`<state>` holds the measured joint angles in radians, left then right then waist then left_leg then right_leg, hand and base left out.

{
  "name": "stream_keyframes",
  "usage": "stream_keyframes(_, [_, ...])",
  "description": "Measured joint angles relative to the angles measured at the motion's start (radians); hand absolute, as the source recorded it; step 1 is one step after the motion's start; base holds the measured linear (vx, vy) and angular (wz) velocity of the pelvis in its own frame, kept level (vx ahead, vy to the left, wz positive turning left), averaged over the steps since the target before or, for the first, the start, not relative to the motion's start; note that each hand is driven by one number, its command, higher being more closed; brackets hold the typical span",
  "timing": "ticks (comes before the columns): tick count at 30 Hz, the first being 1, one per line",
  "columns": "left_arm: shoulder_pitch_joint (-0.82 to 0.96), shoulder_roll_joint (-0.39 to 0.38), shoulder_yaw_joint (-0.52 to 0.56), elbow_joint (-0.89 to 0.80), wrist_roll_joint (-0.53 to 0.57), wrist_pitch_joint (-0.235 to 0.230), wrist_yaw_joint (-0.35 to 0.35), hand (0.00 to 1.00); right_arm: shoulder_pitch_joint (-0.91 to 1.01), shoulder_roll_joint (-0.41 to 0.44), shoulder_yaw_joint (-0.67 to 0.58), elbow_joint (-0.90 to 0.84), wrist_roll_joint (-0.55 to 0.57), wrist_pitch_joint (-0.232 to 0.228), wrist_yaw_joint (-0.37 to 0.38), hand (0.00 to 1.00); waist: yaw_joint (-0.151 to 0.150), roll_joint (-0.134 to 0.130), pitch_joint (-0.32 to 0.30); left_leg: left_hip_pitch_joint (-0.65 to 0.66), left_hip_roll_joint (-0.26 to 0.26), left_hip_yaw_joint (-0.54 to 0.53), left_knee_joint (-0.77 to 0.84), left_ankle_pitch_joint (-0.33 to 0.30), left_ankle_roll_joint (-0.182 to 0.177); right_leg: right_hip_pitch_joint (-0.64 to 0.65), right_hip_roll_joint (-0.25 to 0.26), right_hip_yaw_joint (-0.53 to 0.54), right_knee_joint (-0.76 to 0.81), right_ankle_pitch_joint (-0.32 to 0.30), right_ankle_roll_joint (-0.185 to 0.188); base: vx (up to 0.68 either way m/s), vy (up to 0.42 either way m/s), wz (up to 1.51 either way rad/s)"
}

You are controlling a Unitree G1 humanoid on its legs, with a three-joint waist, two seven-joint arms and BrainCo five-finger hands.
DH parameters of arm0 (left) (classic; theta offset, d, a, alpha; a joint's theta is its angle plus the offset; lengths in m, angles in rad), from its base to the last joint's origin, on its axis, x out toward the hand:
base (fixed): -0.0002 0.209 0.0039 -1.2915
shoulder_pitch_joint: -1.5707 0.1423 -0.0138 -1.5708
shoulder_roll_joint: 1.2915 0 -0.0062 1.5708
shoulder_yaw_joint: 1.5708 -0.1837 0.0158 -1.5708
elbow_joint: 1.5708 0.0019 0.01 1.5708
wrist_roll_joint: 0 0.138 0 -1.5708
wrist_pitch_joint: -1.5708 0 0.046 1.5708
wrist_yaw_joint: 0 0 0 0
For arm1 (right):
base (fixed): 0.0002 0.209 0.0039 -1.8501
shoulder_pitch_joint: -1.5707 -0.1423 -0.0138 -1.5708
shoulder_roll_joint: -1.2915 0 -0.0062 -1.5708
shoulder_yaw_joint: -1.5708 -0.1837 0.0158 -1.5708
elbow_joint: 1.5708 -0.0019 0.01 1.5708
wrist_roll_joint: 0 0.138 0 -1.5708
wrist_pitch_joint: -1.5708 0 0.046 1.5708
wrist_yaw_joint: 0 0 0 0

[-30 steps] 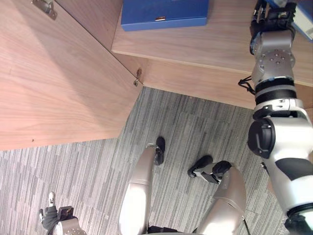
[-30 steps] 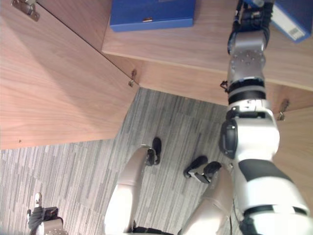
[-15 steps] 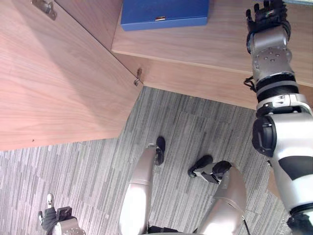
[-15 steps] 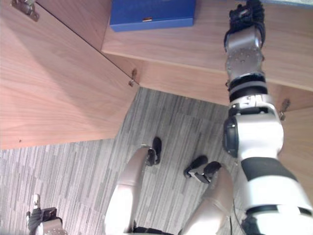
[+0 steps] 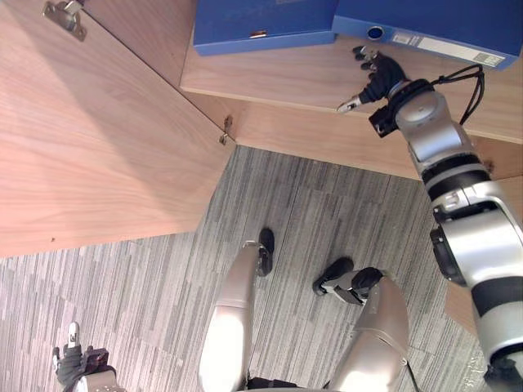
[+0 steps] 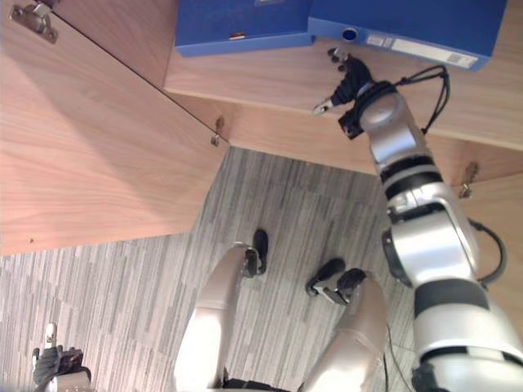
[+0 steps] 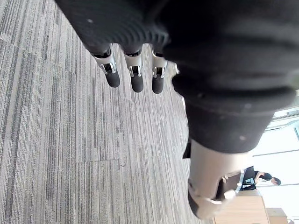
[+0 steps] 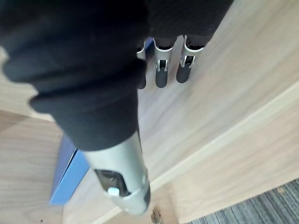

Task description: Walk over to the cabinet, pick up the folder, carry it to the office cabinet, place the folder inside the office cabinet, then close the office cabinet door

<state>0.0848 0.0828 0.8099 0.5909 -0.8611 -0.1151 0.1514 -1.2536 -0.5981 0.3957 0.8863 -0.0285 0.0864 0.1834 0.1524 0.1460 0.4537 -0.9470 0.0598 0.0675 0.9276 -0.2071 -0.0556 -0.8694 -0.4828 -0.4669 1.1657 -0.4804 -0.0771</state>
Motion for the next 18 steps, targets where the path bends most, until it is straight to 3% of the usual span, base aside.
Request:
stream_keyframes(3, [0.0,0.017,0.012,0.045,0.0,0.001,-0.028,0.0,0.016,0.001,0.029,-0.01,0.002,-0.024,0.044,0.0,0.002,-0.001,0.0,0.016,0.02,0.006,-0.02,0.002,-0.003,0.012,0.03,0.0,-0.036,0.016,0.006,0.03,0.02,-0.2])
stream_keyframes(7, [-0.004,0.021,0.012,0.072,-0.002,0.002,-0.039,0.0,0.037,0.006,0.029,-0.037,-0.033,-0.042,0.05,0.0,-0.001,-0.004,0.001,0.025,0.026,0.016,-0.033,0.003,-0.003,0.015,0.035,0.001,-0.051,0.023,0.006,0.02,0.02,-0.08])
stream_keyframes(12, [-0.028,0.022,0.013,0.118,-0.005,0.003,-0.045,0.0,0.054,0.021,0.032,-0.07,-0.047,-0.042,0.051,0.0,-0.002,-0.013,0.006,0.038,0.034,0.022,-0.05,0.005,-0.005,0.022,0.049,0.001,-0.071,0.032,0.007,0.02,0.018,-0.07])
stream_keyframes(16, [-0.042,0.023,0.015,0.136,-0.009,0.003,-0.046,0.0,0.082,0.04,0.116,-0.146,-0.073,-0.024,0.055,0.0,-0.005,-0.028,0.011,0.06,0.047,0.029,-0.066,0.006,-0.006,0.039,0.066,0.001,-0.095,0.039,0.011,0.02,0.005,-0.11])
stream_keyframes(18, [-0.042,0.025,0.042,0.146,-0.009,0.002,-0.046,0.0,0.111,0.095,0.117,-0.209,-0.062,-0.019,0.05,0.0,-0.013,-0.041,0.011,0.061,0.056,0.031,-0.073,0.007,-0.008,0.039,0.079,0.0,-0.108,0.043,0.011,0.02,-0.004,-0.09])
